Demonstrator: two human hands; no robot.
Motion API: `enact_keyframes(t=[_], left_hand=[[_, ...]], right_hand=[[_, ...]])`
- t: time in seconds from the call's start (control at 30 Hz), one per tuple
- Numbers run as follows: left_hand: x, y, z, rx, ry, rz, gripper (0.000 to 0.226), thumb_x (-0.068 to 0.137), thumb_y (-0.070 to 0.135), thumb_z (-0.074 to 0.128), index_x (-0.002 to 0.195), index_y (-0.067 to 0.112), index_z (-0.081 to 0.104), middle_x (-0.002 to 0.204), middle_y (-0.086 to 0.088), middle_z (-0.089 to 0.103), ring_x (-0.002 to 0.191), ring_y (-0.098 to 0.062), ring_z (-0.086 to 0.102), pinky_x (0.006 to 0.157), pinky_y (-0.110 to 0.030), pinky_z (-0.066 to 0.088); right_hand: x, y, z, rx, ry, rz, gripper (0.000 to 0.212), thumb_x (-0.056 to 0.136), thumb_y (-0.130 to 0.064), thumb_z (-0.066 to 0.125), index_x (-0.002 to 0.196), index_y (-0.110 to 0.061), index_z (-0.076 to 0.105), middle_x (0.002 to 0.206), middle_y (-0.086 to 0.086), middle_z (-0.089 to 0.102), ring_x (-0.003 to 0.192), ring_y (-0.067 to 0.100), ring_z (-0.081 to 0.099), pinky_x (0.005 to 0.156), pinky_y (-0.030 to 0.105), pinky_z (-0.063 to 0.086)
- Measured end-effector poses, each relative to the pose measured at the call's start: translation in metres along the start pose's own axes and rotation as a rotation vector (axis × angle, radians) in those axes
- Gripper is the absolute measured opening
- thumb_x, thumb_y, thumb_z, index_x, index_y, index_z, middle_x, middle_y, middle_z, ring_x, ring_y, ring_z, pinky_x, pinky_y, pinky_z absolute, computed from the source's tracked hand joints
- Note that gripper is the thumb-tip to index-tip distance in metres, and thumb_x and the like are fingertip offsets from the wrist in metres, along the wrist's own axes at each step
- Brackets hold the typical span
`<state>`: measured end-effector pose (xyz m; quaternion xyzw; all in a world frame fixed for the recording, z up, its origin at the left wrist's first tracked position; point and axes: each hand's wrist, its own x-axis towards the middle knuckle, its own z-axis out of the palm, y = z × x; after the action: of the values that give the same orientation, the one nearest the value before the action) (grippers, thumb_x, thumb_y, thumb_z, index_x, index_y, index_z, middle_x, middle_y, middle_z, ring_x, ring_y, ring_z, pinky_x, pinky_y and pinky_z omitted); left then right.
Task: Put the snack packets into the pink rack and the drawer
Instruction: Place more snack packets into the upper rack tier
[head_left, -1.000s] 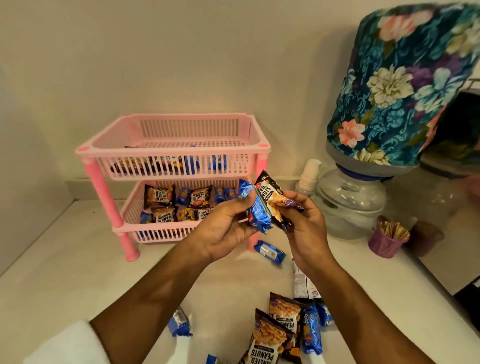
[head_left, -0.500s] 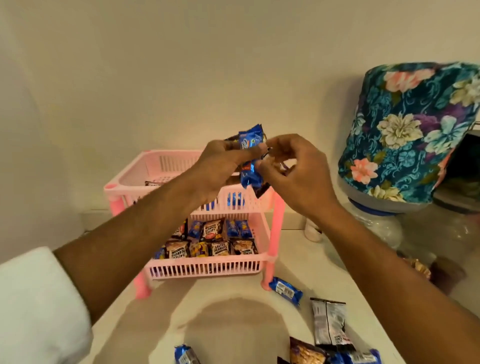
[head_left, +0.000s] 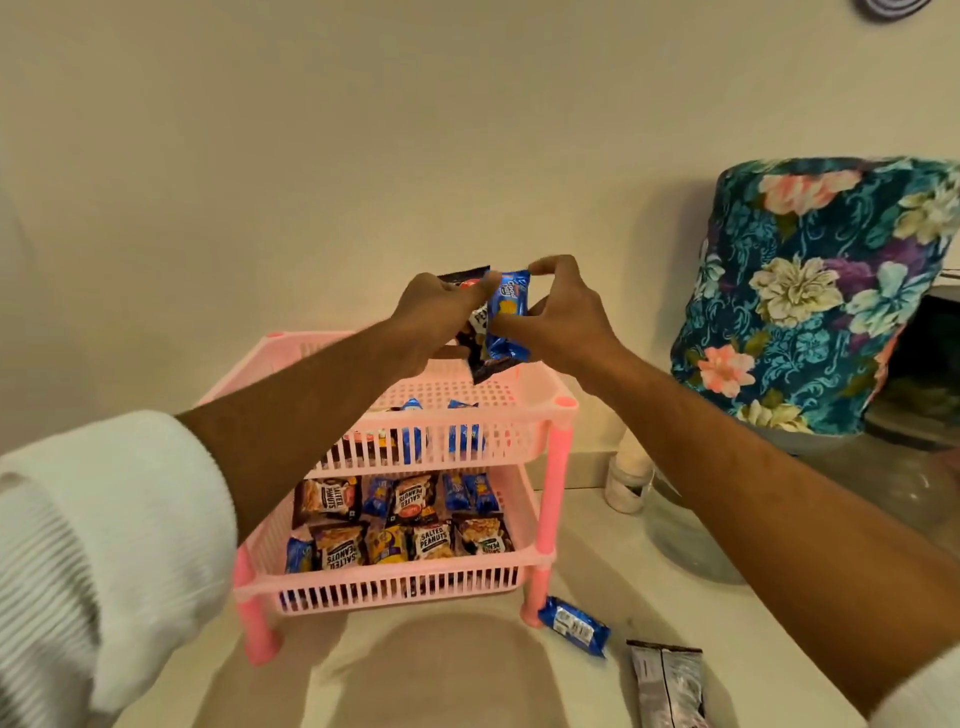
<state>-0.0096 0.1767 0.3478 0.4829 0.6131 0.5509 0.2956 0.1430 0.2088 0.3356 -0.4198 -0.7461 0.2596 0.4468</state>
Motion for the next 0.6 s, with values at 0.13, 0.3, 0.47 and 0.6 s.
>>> enact_keyframes(t=[0.13, 0.3, 0.47, 0.6], left_hand=[[0.038, -0.021, -0.013, 0.155, 0.103, -0.042, 0.053, 0.073, 0.056, 0.077, 0.093, 0.01, 0.062, 0.086, -0.001, 0.064, 0.083, -0.018, 0.059, 0.062, -0.029, 0.046], [0.071, -0.038, -0.013, 0.366, 0.083, -0.11, 0.074, 0.054, 0.056, 0.089, 0.105, 0.011, 0.06, 0.094, -0.004, 0.069, 0.08, -0.019, 0.066, 0.056, -0.027, 0.046], [0.097, -0.049, 0.001, 0.567, -0.035, -0.121, 0.087, 0.051, 0.032, 0.096, 0.115, 0.011, 0.042, 0.102, -0.009, 0.059, 0.091, -0.027, 0.063, 0.056, -0.03, 0.049], [0.113, -0.06, 0.008, 0.627, -0.157, -0.201, 0.067, 0.063, 0.026, 0.09, 0.11, 0.008, 0.046, 0.093, -0.011, 0.062, 0.078, -0.024, 0.064, 0.053, -0.029, 0.051]], right_hand=[[0.021, 0.021, -0.004, 0.052, -0.184, 0.122, 0.064, 0.073, -0.017, 0.084, 0.124, -0.039, 0.054, 0.103, 0.008, 0.065, 0.078, 0.019, 0.074, 0.053, 0.028, 0.06], [0.051, 0.042, 0.009, -0.033, -0.354, 0.282, 0.05, 0.075, -0.012, 0.083, 0.114, -0.032, 0.06, 0.105, 0.007, 0.067, 0.081, 0.021, 0.074, 0.056, 0.03, 0.061], [0.072, 0.046, 0.029, -0.465, -0.556, 0.17, 0.061, 0.067, -0.018, 0.09, 0.117, -0.031, 0.057, 0.103, -0.001, 0.055, 0.08, 0.019, 0.07, 0.053, 0.031, 0.062], [0.079, 0.049, 0.047, -0.625, -0.661, 0.17, 0.059, 0.067, -0.022, 0.091, 0.115, -0.02, 0.057, 0.094, 0.001, 0.059, 0.071, 0.017, 0.069, 0.042, 0.022, 0.054]])
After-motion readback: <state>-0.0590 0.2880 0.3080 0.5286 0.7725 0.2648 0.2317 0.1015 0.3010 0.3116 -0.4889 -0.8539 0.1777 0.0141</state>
